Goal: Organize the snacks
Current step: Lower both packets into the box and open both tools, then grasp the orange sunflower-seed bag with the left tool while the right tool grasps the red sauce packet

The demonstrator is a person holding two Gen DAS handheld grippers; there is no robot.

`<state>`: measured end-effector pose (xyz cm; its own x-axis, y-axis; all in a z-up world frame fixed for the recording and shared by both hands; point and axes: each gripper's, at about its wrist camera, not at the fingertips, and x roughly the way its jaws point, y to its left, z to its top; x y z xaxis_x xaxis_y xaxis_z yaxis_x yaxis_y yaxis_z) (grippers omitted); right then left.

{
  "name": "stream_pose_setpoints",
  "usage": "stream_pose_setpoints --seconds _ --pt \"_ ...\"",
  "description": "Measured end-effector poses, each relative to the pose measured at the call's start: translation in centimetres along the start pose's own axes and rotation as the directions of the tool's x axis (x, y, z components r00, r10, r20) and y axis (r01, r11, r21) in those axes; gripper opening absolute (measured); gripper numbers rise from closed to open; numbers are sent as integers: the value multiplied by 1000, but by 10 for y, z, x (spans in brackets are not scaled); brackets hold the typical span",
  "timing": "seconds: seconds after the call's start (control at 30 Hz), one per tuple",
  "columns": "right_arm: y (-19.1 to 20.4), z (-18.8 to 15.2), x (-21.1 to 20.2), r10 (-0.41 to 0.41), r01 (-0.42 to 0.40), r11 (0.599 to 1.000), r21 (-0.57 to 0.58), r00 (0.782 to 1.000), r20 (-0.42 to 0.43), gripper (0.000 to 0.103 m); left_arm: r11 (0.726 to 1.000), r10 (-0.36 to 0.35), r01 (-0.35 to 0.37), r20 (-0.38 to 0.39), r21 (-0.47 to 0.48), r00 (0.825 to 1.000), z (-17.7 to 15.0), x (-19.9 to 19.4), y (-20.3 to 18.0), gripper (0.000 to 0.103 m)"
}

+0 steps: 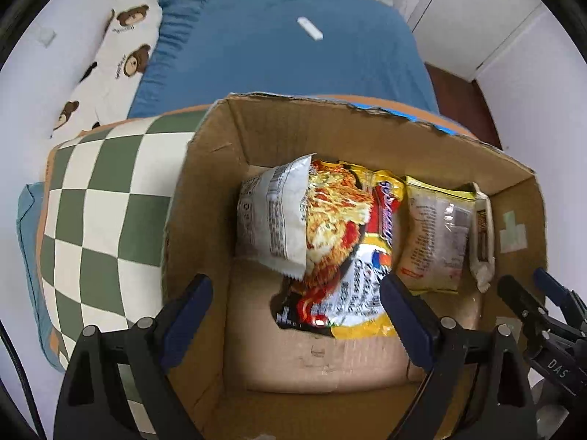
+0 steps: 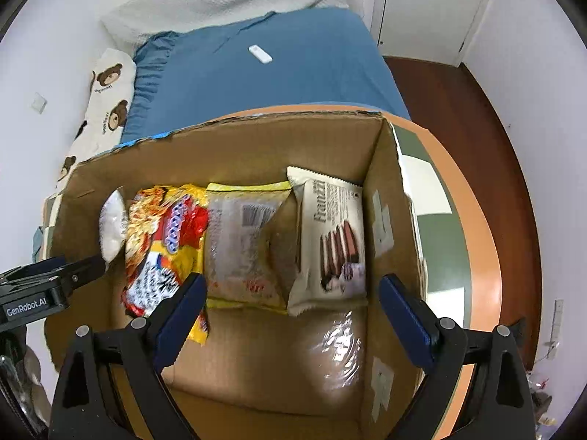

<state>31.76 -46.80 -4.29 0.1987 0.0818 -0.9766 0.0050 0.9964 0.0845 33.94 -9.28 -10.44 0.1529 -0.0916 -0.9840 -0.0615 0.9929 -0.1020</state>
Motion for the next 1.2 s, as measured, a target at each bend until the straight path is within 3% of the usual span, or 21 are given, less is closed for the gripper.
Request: stream_pose_setpoints --seconds 0.33,0.7,1.0,1.2 --pt "8 -47 -55 1 3 999 -34 993 119 97 998 11 -20 156 51 988 -55 -55 -5 93" --pt "10 -103 -135 25 -10 998 -61 967 254 97 995 -14 -19 325 98 946 -114 -125 -14 93" --pt "4 -146 -183 76 -61 996 -58 948 309 97 995 -54 21 358 96 932 -157 -155 -15 93" --pt "-16 -183 -177 97 -98 995 -12 960 264 97 994 -51 19 313 105 948 -192 -141 -23 93"
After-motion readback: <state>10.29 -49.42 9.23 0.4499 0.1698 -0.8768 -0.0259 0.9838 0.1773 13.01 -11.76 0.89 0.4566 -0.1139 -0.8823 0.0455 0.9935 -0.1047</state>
